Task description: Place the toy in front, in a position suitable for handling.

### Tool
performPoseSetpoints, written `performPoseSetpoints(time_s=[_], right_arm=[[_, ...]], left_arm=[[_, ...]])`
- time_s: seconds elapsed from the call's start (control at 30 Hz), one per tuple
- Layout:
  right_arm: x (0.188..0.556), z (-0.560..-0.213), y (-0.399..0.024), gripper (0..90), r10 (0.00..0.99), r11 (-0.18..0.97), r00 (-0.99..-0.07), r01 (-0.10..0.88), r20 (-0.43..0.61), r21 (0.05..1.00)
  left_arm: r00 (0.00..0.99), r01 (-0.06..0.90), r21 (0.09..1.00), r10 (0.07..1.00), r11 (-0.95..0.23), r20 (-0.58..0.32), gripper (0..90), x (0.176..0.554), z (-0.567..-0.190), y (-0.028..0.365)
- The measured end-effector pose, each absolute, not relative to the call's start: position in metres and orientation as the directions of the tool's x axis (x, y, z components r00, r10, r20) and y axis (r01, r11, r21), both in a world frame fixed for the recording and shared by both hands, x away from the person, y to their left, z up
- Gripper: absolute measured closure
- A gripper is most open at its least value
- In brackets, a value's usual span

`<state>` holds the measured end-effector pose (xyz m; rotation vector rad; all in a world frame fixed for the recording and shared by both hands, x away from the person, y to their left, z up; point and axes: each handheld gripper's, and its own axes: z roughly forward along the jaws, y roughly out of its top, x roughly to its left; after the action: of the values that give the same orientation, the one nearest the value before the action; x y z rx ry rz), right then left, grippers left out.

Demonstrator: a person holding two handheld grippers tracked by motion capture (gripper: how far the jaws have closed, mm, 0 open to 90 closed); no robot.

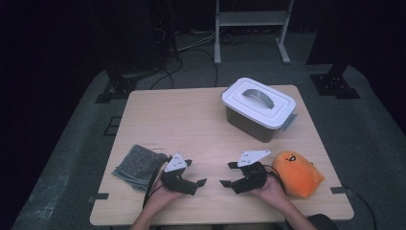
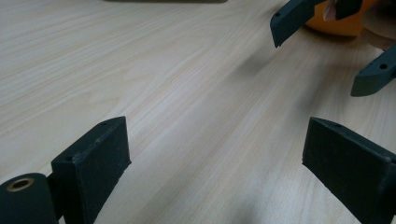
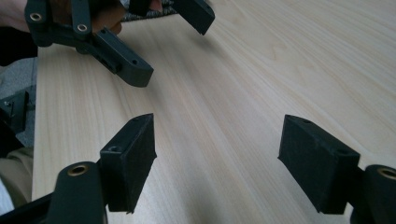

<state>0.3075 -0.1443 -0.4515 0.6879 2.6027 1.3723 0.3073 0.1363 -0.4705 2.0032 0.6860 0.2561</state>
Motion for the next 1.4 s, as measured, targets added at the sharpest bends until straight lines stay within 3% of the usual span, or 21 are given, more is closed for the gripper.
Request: performPoseSetpoints(time_s=[0.5,1.4], right_arm=[[0.301,-0.433,-0.146,25.0,0.437,0.479,-0.896,0.307,0.08,0.822],[0.302,-0.379,-0.211,25.0,0.463,0.523,-0.885,0.316,0.047,0.792]], left_arm=[[0.821,0.367,0.845,0.562,-0.389,-0.098,6.7,0.306,-0.472,0.137],[0.815,0.373,0.846,0.57,-0.38,-0.103,6.6,0.308,-0.473,0.14]])
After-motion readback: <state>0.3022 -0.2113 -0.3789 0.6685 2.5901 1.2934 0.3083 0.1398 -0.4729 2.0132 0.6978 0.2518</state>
